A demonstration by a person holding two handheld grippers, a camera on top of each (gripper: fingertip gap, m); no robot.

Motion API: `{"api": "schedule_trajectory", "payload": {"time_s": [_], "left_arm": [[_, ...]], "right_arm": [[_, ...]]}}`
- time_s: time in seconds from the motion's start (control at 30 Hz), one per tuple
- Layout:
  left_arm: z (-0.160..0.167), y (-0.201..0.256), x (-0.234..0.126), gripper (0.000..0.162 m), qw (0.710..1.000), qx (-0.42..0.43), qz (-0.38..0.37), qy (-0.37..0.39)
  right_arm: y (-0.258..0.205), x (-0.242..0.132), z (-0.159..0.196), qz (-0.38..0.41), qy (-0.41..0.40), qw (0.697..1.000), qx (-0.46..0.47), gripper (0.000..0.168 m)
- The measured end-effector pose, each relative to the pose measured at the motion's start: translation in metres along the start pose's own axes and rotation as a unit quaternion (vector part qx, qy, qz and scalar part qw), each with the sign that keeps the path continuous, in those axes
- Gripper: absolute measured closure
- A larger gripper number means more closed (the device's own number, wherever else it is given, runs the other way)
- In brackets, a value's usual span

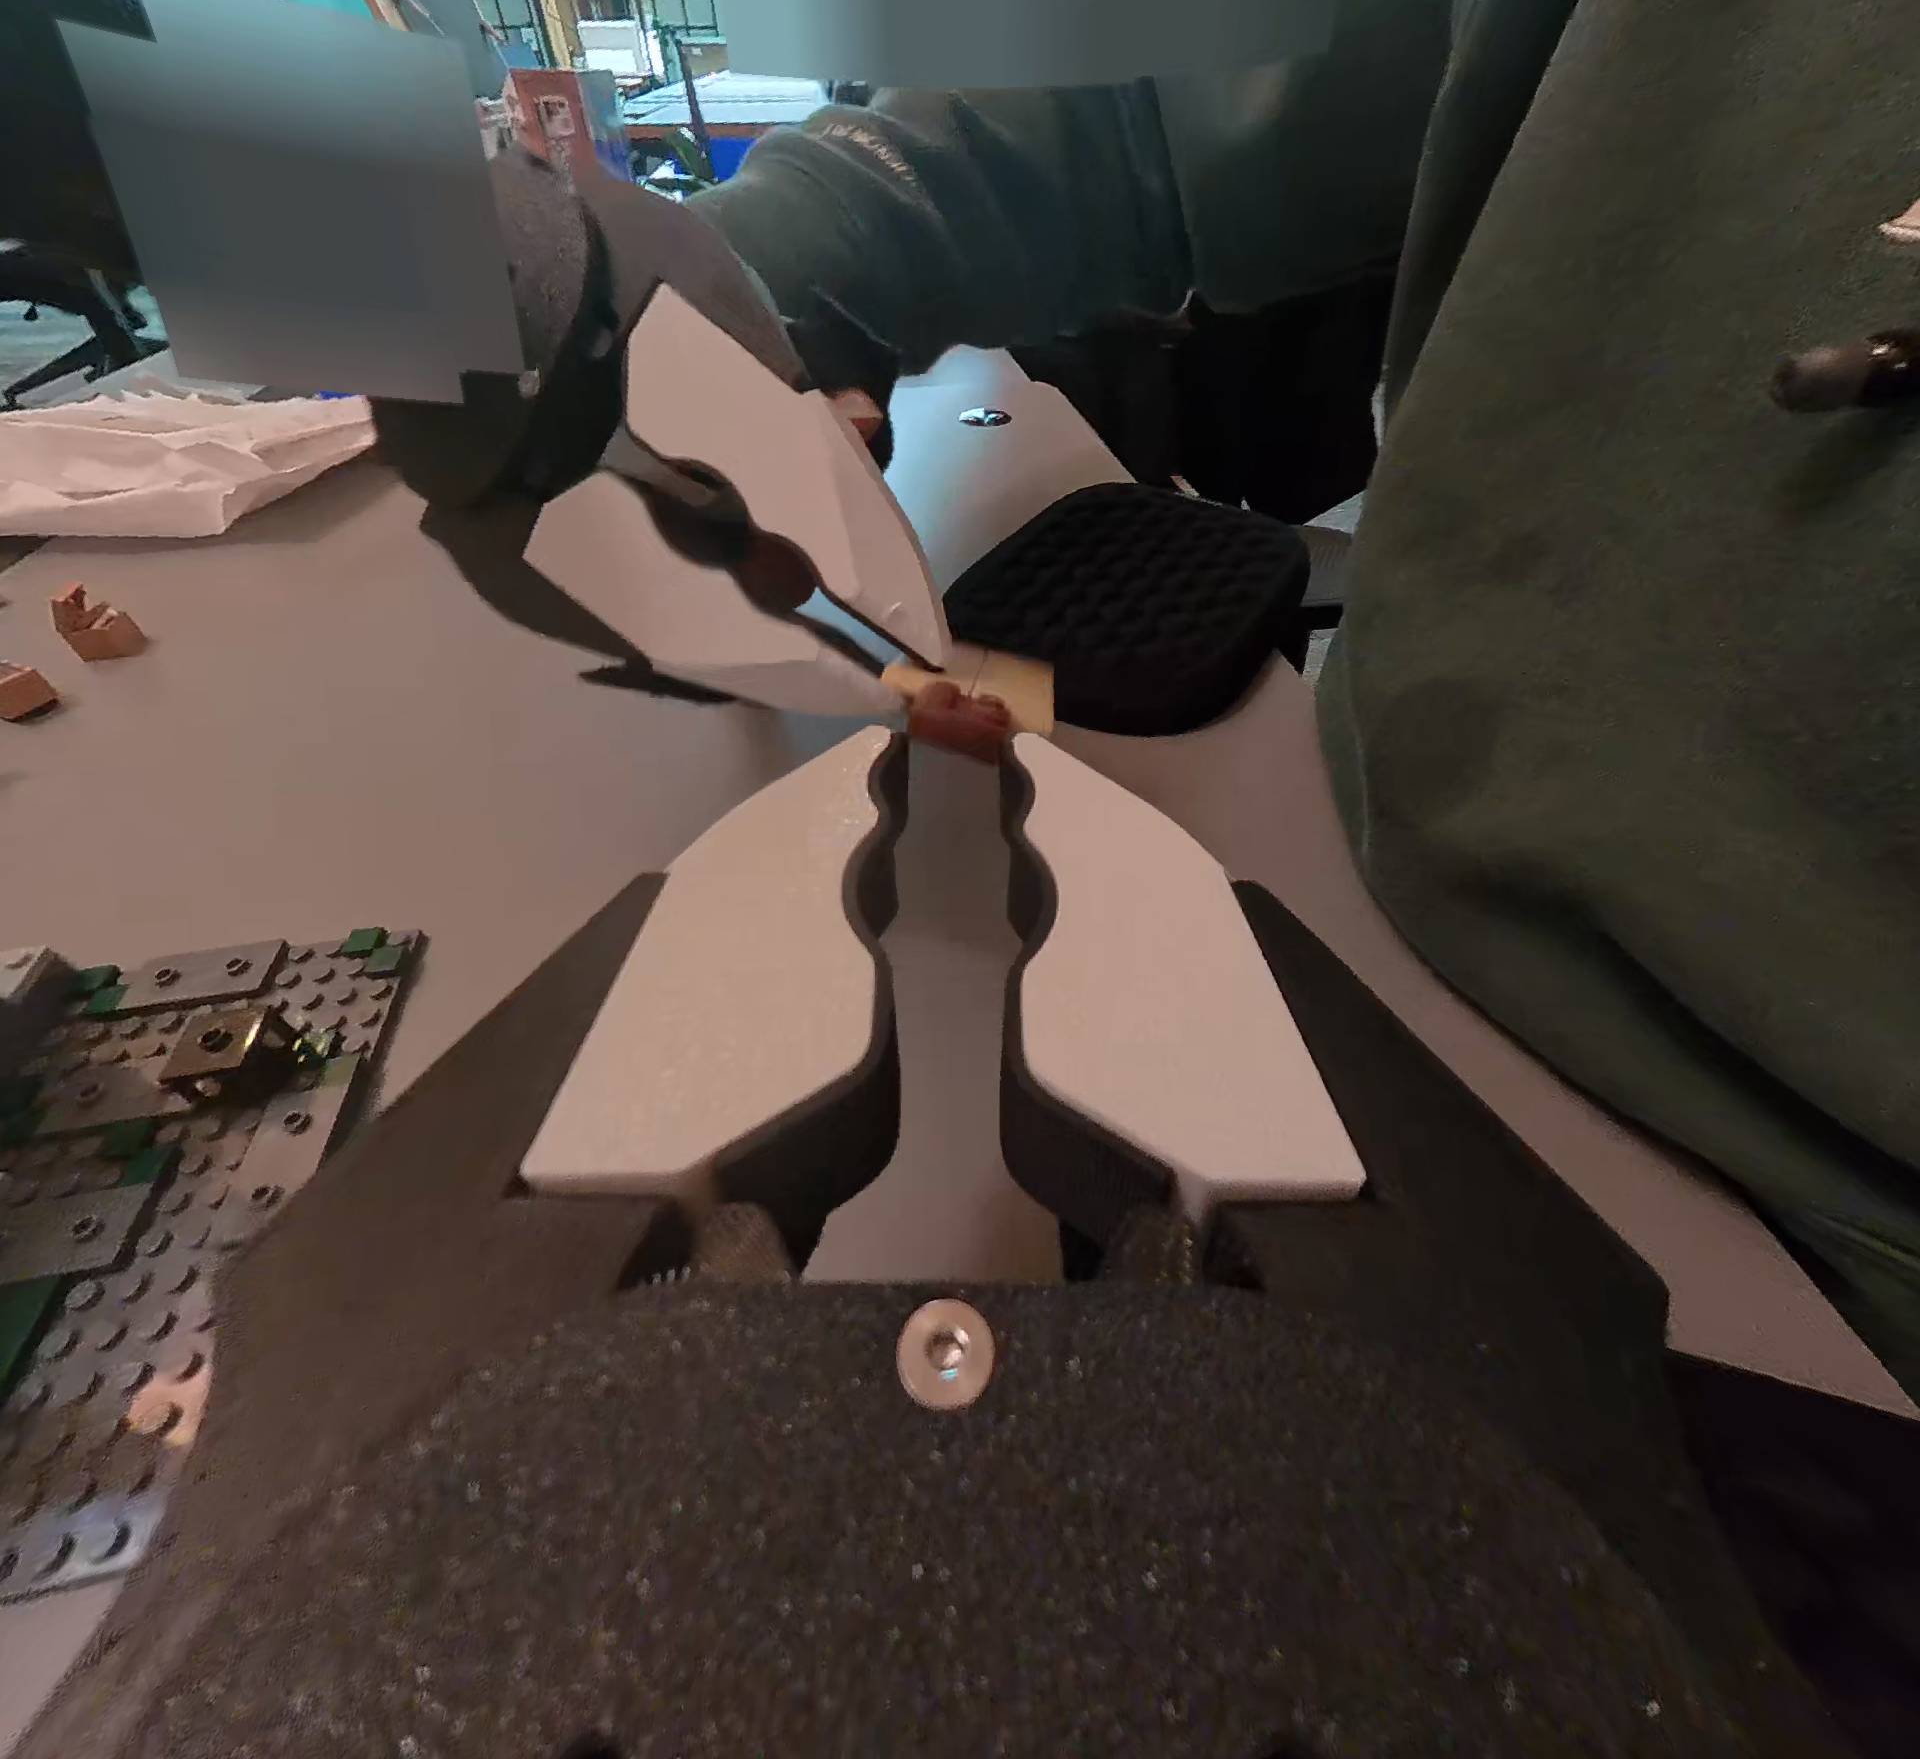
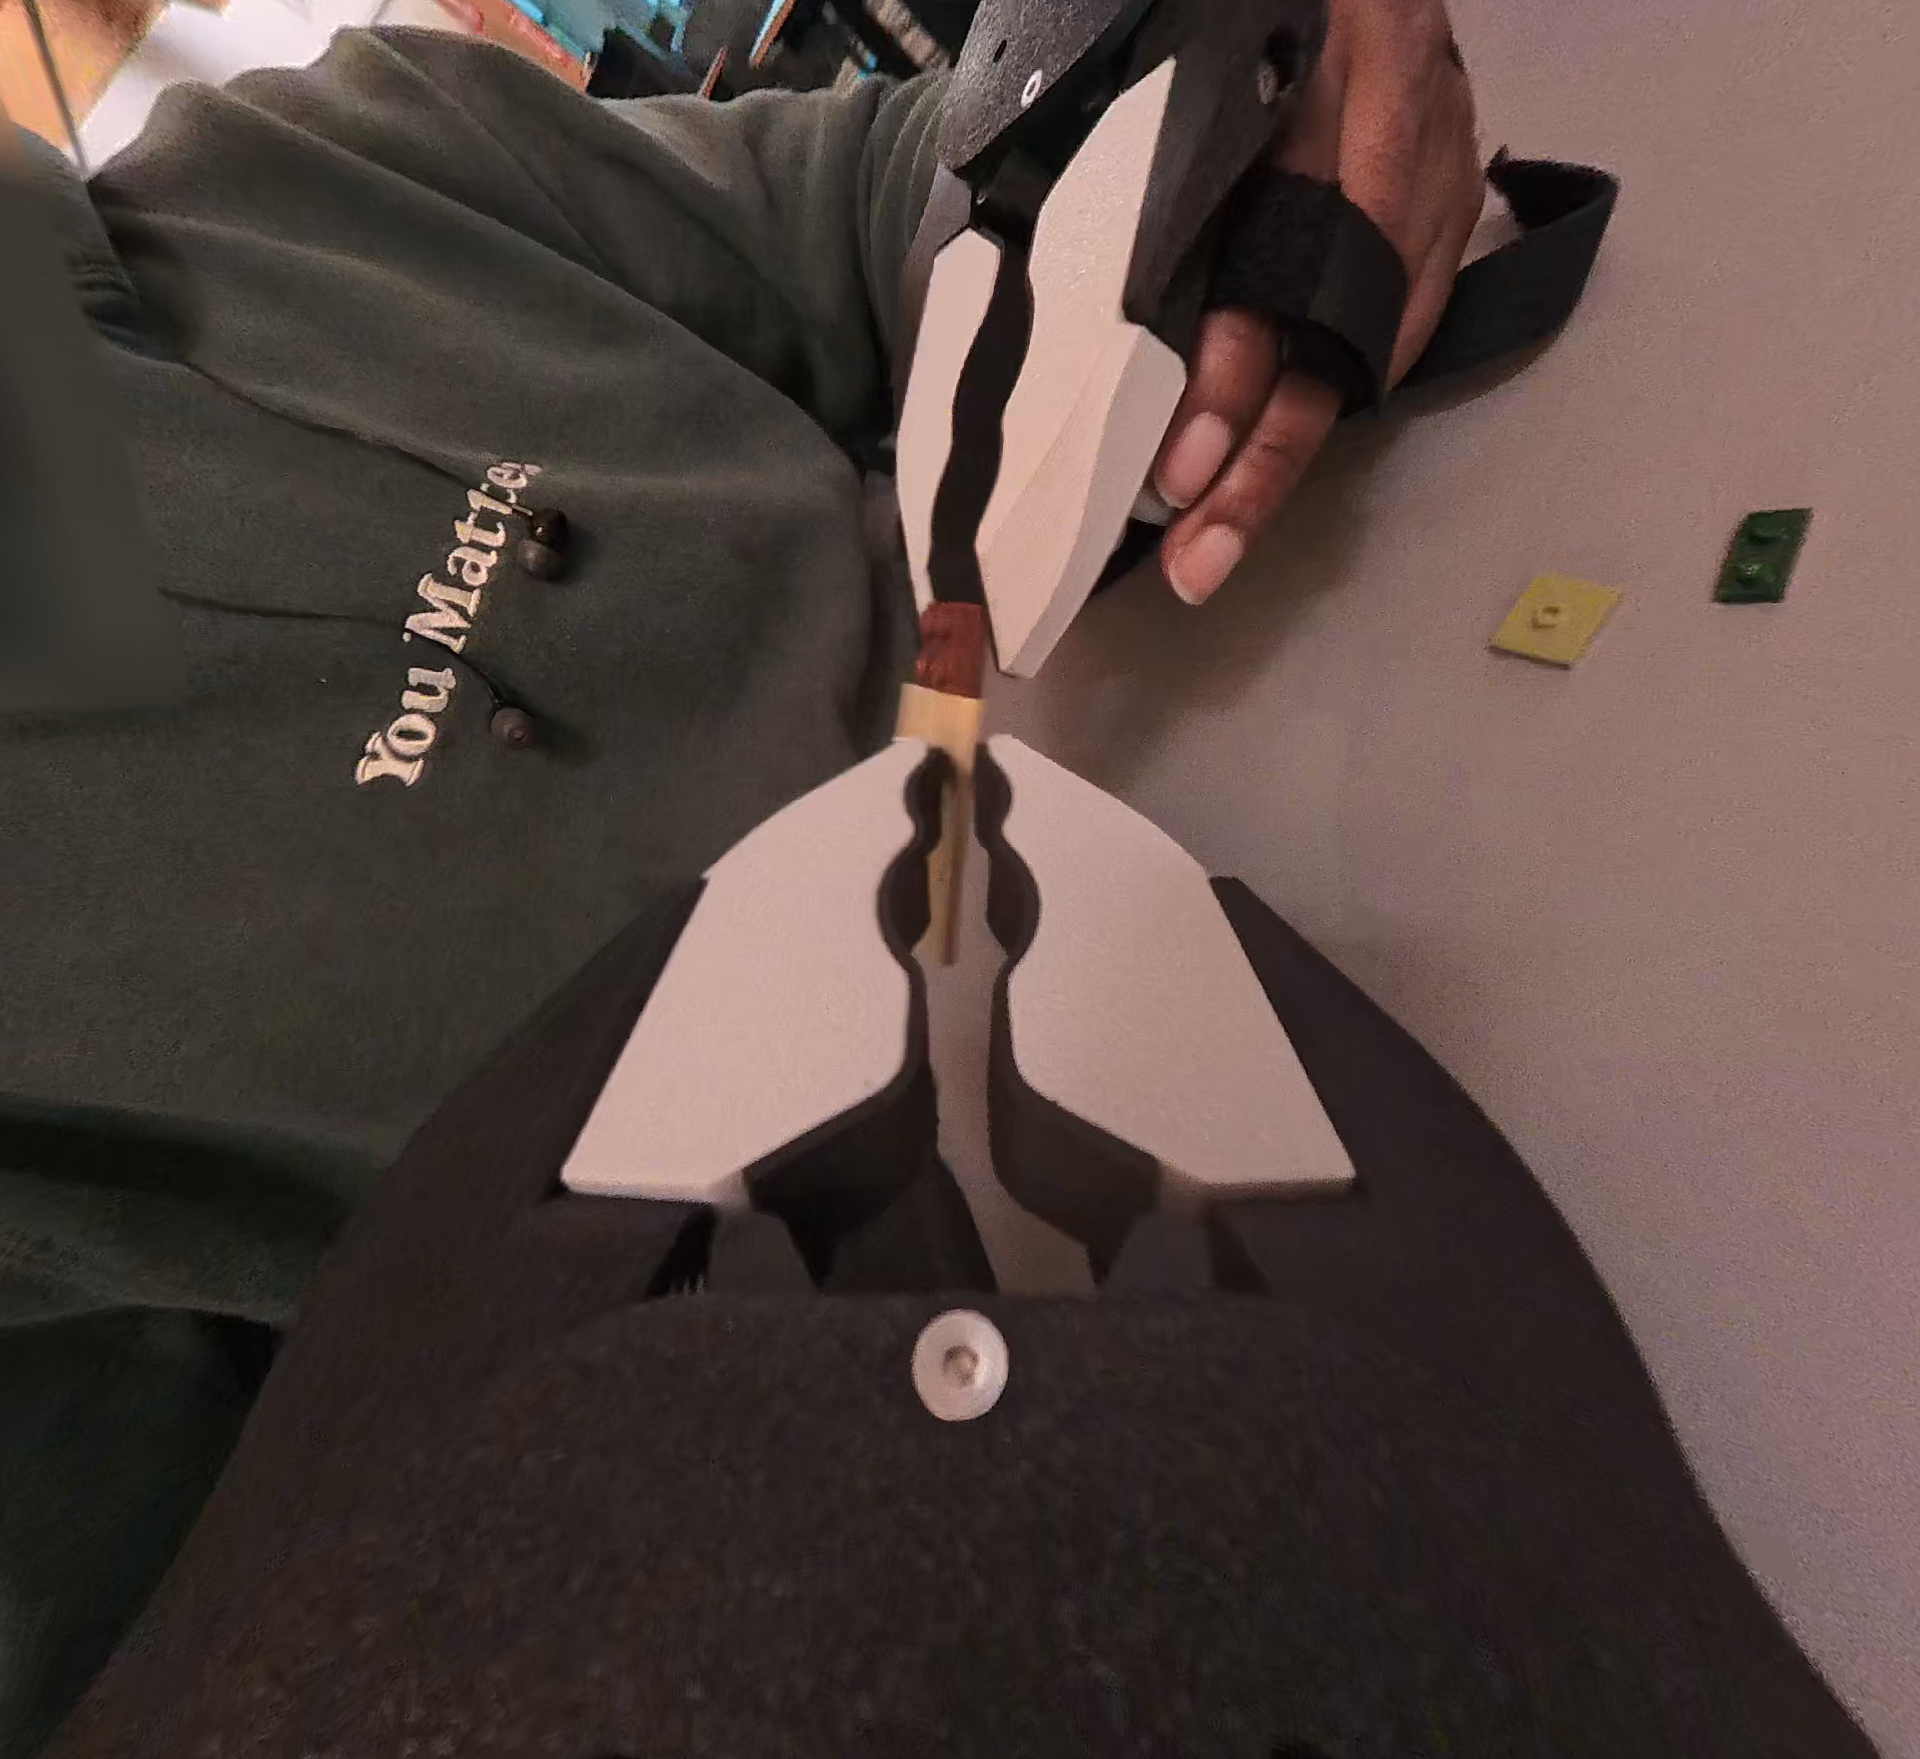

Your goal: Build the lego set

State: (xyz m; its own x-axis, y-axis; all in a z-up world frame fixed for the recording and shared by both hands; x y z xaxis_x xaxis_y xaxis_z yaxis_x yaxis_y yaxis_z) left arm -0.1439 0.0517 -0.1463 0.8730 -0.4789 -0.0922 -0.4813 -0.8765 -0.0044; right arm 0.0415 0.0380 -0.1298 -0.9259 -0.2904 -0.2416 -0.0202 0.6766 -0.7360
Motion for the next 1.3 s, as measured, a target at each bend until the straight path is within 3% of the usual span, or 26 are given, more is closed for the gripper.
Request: {"api": "schedule_trajectory", "payload": {"time_s": [0.27,0.5,0.67,0.93,1.13,1.3], "left_arm": [[0.001,-0.013,-0.008,0.139,0.997,-0.054,-0.055,0.017],[-0.002,-0.021,-0.003,0.138,0.989,-0.106,-0.096,0.028],[-0.008,-0.029,-0.002,0.136,0.977,-0.171,-0.105,0.073],[-0.009,-0.031,-0.002,0.137,0.967,-0.208,-0.109,0.098],[-0.007,-0.031,0.0,0.154,0.965,-0.214,-0.117,0.093],[-0.006,-0.029,-0.001,0.156,0.969,-0.193,-0.126,0.082]], "right_arm": [[-0.013,-0.021,0.014,0.084,0.148,0.985,-0.026,0.166],[-0.015,-0.029,0.026,0.182,0.27,0.945,-0.012,0.166],[-0.015,-0.024,0.026,0.206,0.328,0.922,-0.014,0.166],[-0.018,-0.014,0.025,0.209,0.348,0.913,-0.042,0.166],[-0.021,-0.007,0.024,0.227,0.342,0.908,-0.081,0.166],[-0.02,-0.004,0.026,0.243,0.335,0.903,-0.112,0.165]]}}
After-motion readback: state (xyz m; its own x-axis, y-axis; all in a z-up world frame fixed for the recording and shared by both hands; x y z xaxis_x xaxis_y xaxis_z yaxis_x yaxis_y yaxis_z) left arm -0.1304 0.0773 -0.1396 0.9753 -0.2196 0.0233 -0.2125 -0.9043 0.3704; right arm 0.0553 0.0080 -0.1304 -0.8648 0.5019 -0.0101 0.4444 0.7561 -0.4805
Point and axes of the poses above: each gripper's, where its closed fingertips meet, x out along the fingers, z out of its underside, y = z × x across the jaws, the point moved 10 cm from there along -x, back along the fingers, and after that the axes turned 4 degrees about y, right-handed, at the moved point
